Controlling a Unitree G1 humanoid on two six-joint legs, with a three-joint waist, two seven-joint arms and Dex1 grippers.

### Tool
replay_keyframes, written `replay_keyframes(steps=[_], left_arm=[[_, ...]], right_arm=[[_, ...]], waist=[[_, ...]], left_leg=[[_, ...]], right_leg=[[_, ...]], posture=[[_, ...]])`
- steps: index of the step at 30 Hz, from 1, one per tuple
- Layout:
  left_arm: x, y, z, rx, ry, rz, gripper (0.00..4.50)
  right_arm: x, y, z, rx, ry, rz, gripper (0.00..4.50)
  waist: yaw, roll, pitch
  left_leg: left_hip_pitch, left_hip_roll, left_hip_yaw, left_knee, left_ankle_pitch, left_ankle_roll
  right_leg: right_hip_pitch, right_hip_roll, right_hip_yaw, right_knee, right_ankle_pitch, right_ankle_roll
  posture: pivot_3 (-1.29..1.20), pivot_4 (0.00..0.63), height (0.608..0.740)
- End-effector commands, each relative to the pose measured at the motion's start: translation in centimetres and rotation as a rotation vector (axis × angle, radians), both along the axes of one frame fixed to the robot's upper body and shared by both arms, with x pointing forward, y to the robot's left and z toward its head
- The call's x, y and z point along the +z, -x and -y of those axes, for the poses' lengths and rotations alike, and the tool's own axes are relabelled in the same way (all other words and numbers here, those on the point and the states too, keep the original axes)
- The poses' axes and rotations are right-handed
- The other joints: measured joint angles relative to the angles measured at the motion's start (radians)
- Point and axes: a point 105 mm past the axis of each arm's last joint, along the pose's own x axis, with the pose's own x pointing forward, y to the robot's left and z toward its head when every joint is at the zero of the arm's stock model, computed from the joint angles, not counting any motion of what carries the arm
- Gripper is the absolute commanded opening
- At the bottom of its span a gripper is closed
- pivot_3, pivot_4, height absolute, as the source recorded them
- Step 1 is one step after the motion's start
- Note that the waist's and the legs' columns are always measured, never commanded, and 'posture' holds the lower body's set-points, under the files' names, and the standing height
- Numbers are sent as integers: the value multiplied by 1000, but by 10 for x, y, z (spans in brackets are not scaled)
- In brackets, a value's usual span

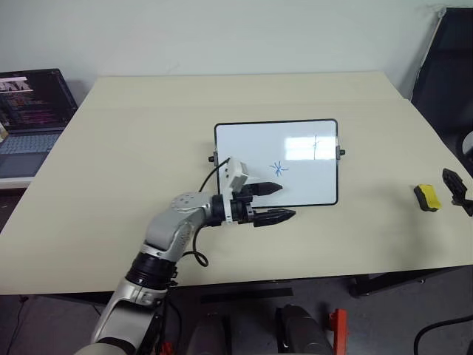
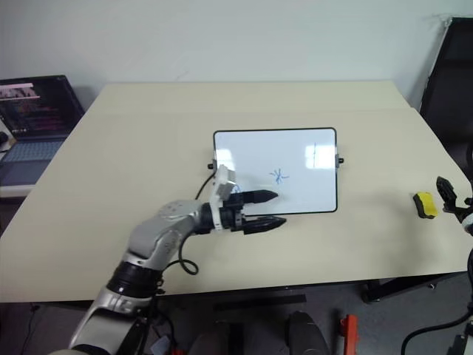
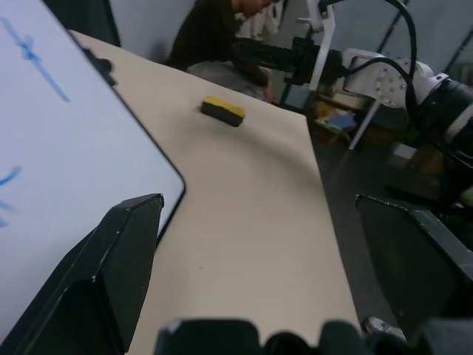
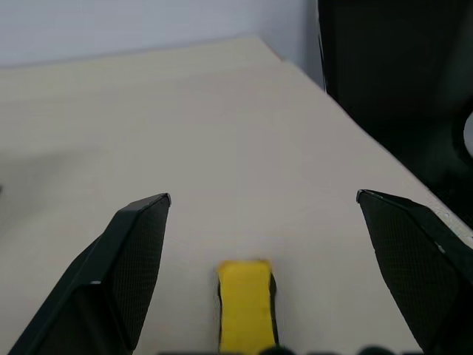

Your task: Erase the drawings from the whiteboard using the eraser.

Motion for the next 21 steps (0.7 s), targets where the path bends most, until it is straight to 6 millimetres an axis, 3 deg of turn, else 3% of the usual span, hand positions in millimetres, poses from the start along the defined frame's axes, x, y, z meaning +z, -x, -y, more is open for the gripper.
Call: replay_keyframes(steps=[1,7,21], left_arm=[[9,6,9,-57,17,44,4500],[9,8,12,-71,18,42,4500],[8,10,4,-55,-7,45,4500]], right_arm=[[8,6,7,11,-1,-24,4422],[-4,3,6,34,-31,-82,4422],[-29,-28,4,44,3,-189,4422]], waist=[[-1,0,0],[0,0,0],[0,1,0]], left_leg=[[0,0,0,0,0,0],[1,0,0,0,0,0],[1,0,0,0,0,0]], right_leg=[[0,0,0,0,0,0],[0,0,0,0,0,1],[1,0,0,0,0,1]], posture=[[0,150,740],[0,150,740],[0,150,740]])
